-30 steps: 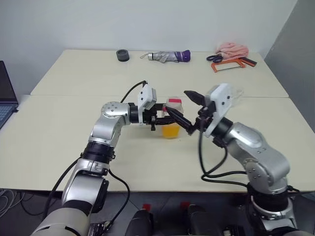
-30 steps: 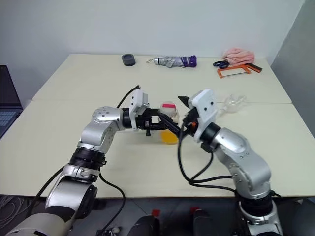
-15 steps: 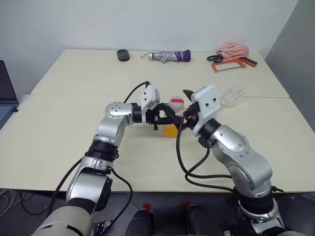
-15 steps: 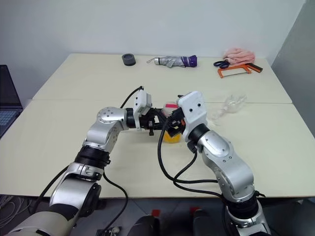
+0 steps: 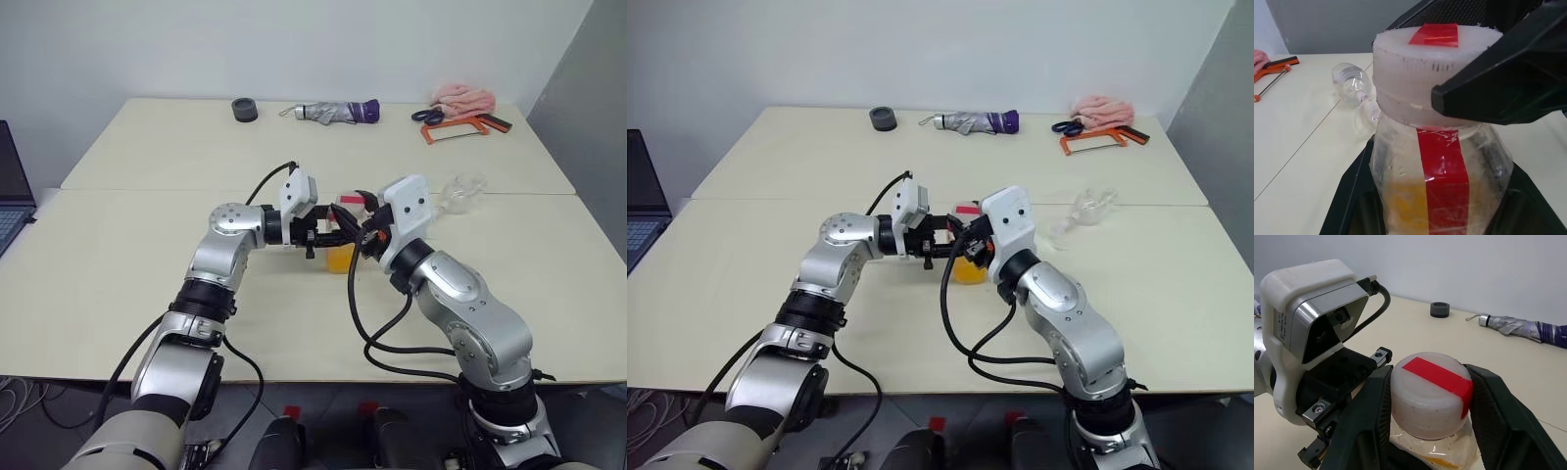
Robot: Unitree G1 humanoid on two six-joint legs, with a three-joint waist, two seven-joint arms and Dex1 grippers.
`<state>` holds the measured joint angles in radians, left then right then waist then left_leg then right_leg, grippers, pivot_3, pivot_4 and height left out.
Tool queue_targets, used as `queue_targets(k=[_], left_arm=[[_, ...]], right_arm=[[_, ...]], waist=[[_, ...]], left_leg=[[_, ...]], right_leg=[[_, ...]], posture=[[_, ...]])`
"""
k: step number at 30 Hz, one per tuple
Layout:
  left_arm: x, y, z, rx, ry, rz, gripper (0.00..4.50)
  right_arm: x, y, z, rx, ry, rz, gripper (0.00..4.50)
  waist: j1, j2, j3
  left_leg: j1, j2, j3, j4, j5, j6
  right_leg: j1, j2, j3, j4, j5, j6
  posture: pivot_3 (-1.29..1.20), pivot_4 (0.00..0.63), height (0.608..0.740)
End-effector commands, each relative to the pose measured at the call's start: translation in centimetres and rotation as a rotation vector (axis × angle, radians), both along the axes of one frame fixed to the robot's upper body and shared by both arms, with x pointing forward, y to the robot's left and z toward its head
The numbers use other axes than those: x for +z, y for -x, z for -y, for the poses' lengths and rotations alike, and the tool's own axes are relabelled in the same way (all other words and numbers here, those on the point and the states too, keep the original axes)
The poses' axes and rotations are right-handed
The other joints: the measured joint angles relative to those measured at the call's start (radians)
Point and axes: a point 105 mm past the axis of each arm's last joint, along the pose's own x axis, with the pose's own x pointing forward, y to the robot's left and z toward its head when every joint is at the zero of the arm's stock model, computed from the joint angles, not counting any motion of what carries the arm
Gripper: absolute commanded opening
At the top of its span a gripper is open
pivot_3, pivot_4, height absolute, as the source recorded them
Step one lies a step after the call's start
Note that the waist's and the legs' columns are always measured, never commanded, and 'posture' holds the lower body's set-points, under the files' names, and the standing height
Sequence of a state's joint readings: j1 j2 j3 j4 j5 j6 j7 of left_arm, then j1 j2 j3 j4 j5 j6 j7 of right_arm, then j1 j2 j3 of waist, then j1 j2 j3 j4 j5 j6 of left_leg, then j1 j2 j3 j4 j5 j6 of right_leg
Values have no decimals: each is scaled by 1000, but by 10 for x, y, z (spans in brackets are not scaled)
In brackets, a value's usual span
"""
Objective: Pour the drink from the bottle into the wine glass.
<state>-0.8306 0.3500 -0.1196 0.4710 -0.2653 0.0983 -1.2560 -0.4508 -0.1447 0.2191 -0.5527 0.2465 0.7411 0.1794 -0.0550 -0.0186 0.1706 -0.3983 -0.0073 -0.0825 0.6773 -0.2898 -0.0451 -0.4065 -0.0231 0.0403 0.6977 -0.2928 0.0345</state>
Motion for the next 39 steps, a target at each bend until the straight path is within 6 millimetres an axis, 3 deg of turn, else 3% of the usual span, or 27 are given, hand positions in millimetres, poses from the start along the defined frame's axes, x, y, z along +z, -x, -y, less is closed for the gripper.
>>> queue_targets(k=[1, 4, 7, 10, 13, 14, 18, 23, 26, 32, 39], left_arm=[[19, 7, -1, -52, 16, 49, 1821], [20, 15, -6, -118, -17, 37, 1819], [21, 22, -9, -168, -50, 38, 1819], [25, 23, -10, -177, -55, 50, 1818], [28, 22, -10, -158, -36, 55, 1817], [28, 22, -11, -150, -32, 55, 1817], [27, 23, -11, -136, -23, 52, 1816], [26, 24, -13, -125, -22, 49, 1816], [26, 23, -14, -120, -24, 45, 1815], [24, 21, -12, -126, -26, 40, 1815], [24, 20, -11, -130, -27, 44, 1815]], right_arm=[[9, 11, -15, 216, 79, 109, 1861], [4, 22, -18, 580, 191, 112, 1861], [6, 8, -7, 698, 259, 44, 1861], [15, -17, 9, 668, 269, -6, 1861], [22, -25, 19, 604, 247, 25, 1861], [25, -24, 22, 590, 227, 40, 2592], [37, -12, 35, 526, 176, 84, 3905], [40, 20, 39, 527, 140, 85, 3950], [40, 30, 27, 468, 127, 136, 3950], [36, 20, 0, 366, 143, 216, 3950], [31, 4, 13, 262, 192, 230, 3950]], waist=[[0, 0, 0], [-2, 0, 0], [-3, 1, 0], [-3, 1, 1], [-2, 1, 1], [-2, 1, 1], [3, 1, 1], [6, 1, 1], [2, 1, 1], [-2, 1, 1], [0, 1, 1]], left_leg=[[0, 0, 0, 0, 0, 0], [0, -1, 1, 0, 0, 0], [1, 0, 1, 0, 0, 0], [1, 1, 1, 0, 0, 0], [1, 1, 0, 0, 0, 0], [0, 1, 0, 0, 0, 0], [-1, 2, -1, 0, 0, 0], [-1, 1, -1, 0, 0, 0], [-1, 1, -1, 0, 0, 0], [0, 1, 0, 0, 0, 0], [-1, 1, 0, 0, 0, 0]], right_leg=[[0, 0, 0, 0, 0, 0], [0, 0, 0, 0, 0, 0], [1, 2, -1, -1, 0, 0], [1, 2, 0, -1, 0, 0], [1, 2, -1, -1, 0, 0], [0, 1, -1, 0, 0, 0], [0, -3, -1, 0, 0, 0], [0, -4, -1, -1, 0, 0], [0, -3, 0, 0, 0, 0], [0, 1, 0, 0, 0, 0], [0, 0, 0, 0, 0, 0]], posture=[[0, 150, 740], [0, 150, 740], [0, 150, 740], [0, 150, 740], [0, 150, 740], [0, 150, 740], [0, 150, 740], [0, 150, 740], [0, 150, 740], [0, 150, 740], [0, 150, 740]])
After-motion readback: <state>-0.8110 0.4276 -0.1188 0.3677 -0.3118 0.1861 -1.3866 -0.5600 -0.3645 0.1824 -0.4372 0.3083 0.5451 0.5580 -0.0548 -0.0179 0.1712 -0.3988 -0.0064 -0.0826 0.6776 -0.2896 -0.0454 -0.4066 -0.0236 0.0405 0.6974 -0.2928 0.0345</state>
